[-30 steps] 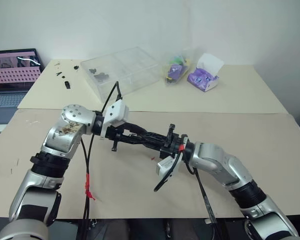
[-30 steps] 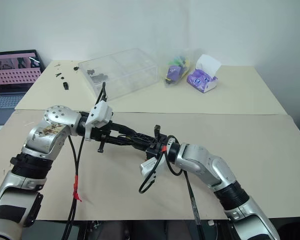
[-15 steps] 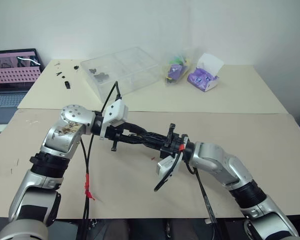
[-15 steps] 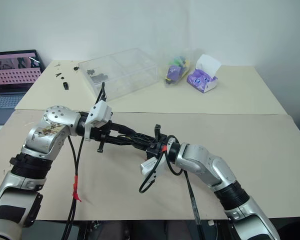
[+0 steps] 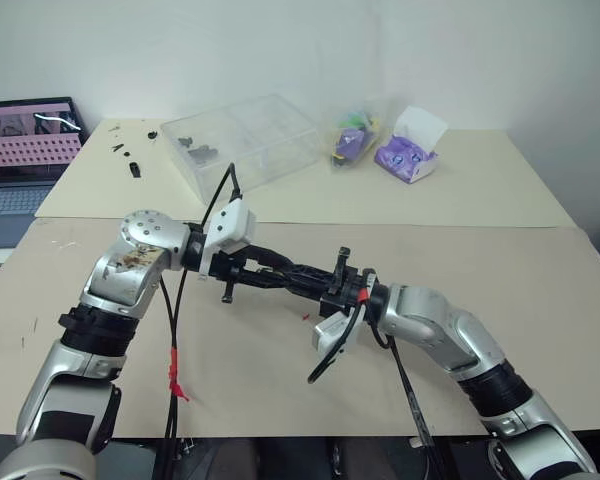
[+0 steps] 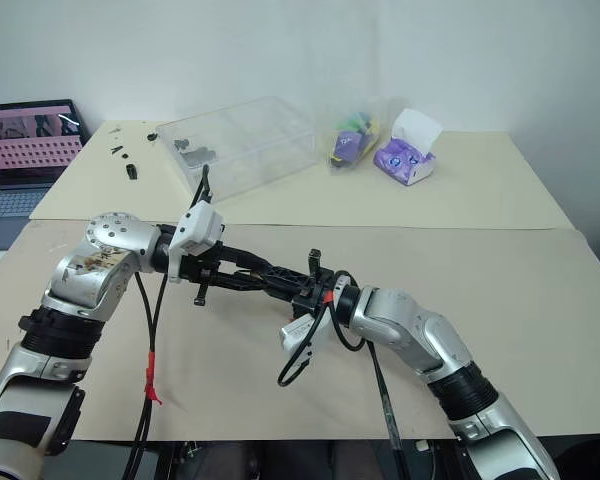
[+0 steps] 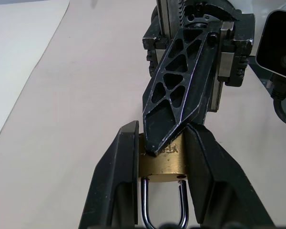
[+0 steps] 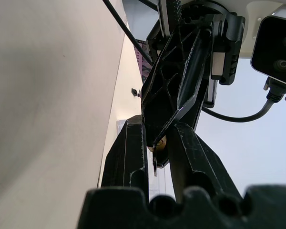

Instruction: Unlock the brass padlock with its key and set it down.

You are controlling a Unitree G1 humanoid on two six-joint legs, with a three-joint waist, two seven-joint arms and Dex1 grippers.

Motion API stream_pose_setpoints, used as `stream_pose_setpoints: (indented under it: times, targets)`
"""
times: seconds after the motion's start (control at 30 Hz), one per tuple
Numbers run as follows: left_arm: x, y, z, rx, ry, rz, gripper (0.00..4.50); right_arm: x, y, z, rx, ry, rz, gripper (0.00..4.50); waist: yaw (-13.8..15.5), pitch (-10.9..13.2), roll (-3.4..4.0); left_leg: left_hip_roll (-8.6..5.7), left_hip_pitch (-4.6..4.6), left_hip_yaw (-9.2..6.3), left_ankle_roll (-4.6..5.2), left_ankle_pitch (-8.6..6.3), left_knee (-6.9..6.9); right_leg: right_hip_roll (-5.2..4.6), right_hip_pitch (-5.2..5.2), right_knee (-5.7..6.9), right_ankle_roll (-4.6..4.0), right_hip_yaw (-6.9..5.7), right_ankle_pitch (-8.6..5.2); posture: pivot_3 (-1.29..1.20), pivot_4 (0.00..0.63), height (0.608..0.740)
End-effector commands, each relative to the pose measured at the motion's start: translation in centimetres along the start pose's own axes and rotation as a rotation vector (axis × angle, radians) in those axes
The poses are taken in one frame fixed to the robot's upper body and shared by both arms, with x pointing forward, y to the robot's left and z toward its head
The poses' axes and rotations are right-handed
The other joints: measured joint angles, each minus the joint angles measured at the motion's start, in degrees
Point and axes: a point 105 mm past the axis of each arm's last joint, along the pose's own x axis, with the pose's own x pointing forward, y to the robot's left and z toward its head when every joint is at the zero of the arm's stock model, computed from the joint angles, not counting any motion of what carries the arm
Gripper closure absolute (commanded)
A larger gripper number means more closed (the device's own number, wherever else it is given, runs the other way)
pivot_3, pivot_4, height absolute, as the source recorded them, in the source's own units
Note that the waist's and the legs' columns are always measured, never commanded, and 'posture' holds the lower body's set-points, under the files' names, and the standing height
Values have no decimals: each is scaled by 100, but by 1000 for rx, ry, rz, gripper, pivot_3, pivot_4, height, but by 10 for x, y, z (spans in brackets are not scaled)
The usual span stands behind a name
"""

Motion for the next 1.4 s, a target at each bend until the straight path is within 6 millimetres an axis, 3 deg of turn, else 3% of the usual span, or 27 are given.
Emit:
stream_pose_setpoints:
  times: [0.03,0.1,0.13,0.17,0.33,0.7,1.03,1.13,1.4]
  targets:
    - [2,-5,2,27,21,-20,3650,2,-15,6,-15,-25,-55,4255,0,0,0,0,0,0,0,0,0,0,0,0,0,0,0,0,150,740]
    - [1,-5,1,25,20,-21,3650,2,-15,6,-16,-24,-55,4255,-2,0,0,0,0,0,0,0,0,0,0,0,0,0,0,0,150,740]
    - [1,-5,2,23,17,-23,2626,2,-15,6,-17,-24,-55,4255,-2,0,0,0,0,0,0,0,0,0,0,0,0,0,0,0,150,740]
    - [1,-5,2,20,13,-25,2446,2,-15,6,-17,-23,-55,4255,-4,0,0,0,0,0,0,0,0,0,0,0,0,0,0,0,150,740]
    - [2,-5,3,30,8,-18,478,2,-15,6,-19,-22,-54,4255,-7,0,0,0,0,0,0,0,0,0,0,0,0,0,0,0,150,740]
    - [-3,-12,18,-15,-54,-45,478,3,-16,5,-16,-24,-60,4255,-14,0,0,0,0,0,0,0,0,0,0,0,0,0,0,0,150,740]
    - [-16,-24,48,-182,-172,-125,478,4,-16,4,-11,-25,-66,4255,-16,0,0,0,2,-2,0,0,0,0,0,2,1,0,-1,0,150,740]
    - [-21,-18,37,-165,-117,-78,478,4,-16,4,-10,-25,-65,4255,-31,0,0,0,2,-3,0,0,0,0,0,2,1,0,-1,0,150,740]
    - [-57,8,6,-184,-22,102,478,0,-17,3,-5,-15,-67,4255,-57,0,0,0,3,-1,-1,0,0,1,0,2,-1,0,-1,0,150,740]
